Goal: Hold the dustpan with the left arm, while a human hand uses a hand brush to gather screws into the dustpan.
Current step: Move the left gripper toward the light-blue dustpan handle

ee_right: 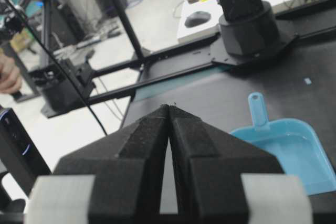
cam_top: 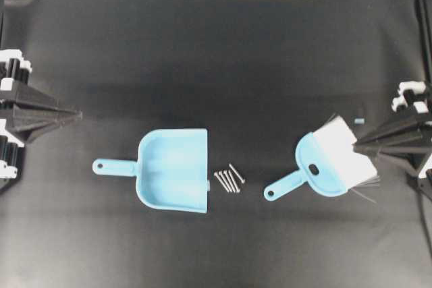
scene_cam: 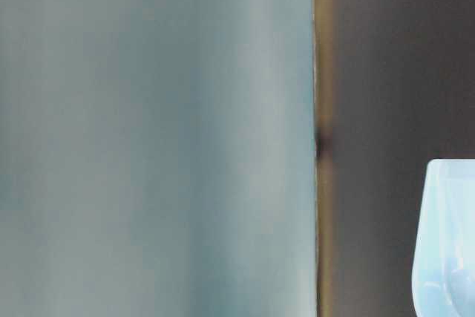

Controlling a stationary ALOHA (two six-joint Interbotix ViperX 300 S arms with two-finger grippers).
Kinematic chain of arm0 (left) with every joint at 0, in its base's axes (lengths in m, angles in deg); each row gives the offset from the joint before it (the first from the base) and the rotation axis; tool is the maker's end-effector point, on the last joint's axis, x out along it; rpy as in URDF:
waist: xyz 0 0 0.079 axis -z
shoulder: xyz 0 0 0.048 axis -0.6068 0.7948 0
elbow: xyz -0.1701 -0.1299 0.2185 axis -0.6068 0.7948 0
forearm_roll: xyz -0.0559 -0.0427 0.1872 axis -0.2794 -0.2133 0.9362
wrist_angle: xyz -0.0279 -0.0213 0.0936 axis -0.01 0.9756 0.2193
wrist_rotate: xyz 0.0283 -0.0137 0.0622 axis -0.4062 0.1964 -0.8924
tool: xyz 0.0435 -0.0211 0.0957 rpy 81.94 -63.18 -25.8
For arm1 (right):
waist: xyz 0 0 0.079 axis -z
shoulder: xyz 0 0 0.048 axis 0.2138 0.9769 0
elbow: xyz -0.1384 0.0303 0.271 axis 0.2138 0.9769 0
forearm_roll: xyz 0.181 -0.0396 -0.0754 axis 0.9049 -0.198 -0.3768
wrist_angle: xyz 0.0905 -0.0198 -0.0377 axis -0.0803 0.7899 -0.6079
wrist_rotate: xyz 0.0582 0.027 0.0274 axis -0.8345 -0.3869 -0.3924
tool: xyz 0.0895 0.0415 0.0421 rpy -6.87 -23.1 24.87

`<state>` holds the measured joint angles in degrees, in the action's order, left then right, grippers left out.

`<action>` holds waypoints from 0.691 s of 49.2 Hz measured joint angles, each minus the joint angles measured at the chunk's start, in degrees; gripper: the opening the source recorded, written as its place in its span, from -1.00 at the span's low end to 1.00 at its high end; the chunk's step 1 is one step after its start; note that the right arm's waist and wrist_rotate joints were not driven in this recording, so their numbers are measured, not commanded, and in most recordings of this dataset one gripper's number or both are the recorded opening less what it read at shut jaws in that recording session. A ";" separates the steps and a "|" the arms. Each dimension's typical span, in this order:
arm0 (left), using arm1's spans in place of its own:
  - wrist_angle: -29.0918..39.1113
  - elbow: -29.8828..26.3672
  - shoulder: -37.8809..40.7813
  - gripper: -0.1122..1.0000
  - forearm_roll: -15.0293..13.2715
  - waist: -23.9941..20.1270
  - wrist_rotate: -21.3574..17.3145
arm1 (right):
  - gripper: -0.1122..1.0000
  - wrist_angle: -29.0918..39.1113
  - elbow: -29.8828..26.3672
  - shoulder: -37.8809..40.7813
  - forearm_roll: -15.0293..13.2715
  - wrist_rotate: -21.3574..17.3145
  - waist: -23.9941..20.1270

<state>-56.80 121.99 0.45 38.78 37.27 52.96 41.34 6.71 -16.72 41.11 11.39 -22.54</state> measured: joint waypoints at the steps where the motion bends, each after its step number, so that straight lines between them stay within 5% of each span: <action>1: 0.00 0.00 0.00 -0.69 0.00 0.00 0.00 | -0.73 0.00 0.00 0.00 0.00 0.00 0.00; 11: 13.54 -0.79 6.33 -0.80 2.11 2.37 0.26 | -0.80 7.12 1.93 -0.44 0.00 0.00 0.00; 21: 19.78 -1.49 16.35 -0.80 2.20 2.37 1.14 | -0.80 16.35 4.66 -0.70 0.09 -0.09 0.00; 34: 20.13 -2.46 26.46 -0.80 2.20 1.93 1.49 | -0.80 12.13 8.53 -2.81 0.26 -0.09 0.00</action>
<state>-36.68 119.53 26.91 40.97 39.21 54.45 53.47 15.23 -19.53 41.37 11.30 -22.54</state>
